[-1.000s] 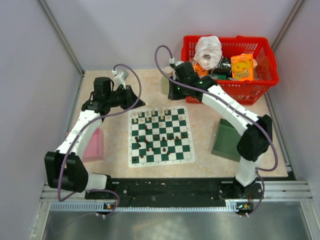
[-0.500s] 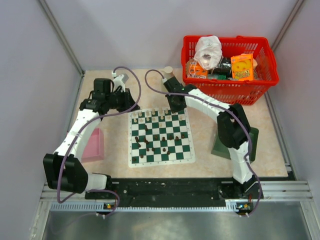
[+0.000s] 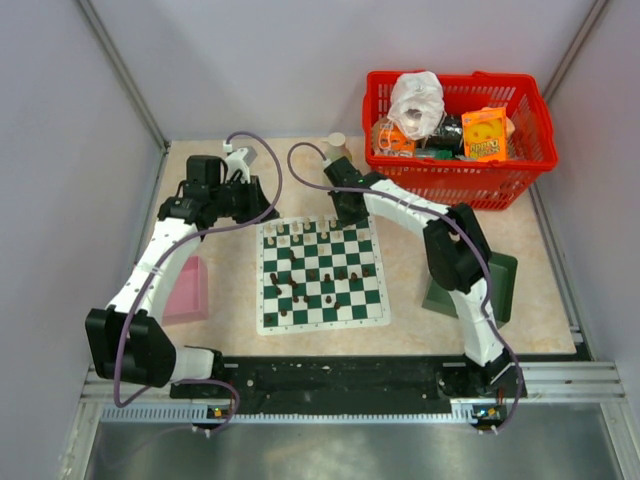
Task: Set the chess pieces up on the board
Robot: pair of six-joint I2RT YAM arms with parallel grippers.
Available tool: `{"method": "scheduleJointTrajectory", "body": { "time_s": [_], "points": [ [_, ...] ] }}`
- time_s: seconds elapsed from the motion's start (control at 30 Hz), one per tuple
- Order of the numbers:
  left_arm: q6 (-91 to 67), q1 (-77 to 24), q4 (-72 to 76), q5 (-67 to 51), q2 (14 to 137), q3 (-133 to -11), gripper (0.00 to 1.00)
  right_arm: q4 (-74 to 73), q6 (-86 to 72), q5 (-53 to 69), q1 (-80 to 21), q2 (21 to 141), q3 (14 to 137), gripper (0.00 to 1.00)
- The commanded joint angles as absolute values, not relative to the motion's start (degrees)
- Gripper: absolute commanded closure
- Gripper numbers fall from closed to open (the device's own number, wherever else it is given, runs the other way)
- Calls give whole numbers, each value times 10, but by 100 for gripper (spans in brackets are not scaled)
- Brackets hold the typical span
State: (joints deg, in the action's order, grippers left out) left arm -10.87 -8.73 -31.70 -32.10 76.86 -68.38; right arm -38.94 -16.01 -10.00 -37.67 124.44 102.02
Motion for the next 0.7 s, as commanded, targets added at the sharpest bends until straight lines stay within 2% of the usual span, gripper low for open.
{"method": "scheduleJointTrajectory", "body": {
  "time_s": [0.0,0.5,0.67],
  "points": [
    [-100,-90,-314,-324,746,-707,100,-367,-149,-107,-370,1260,1058,87],
    [-93,-90,-316,-337,755,-708,100,-376,-141,-113,-364,1278,1075,87],
    [-93,-91,-316,-344,758,-710,100,-385,-134,-108,-365,1282,1080,79]
  ]
}}
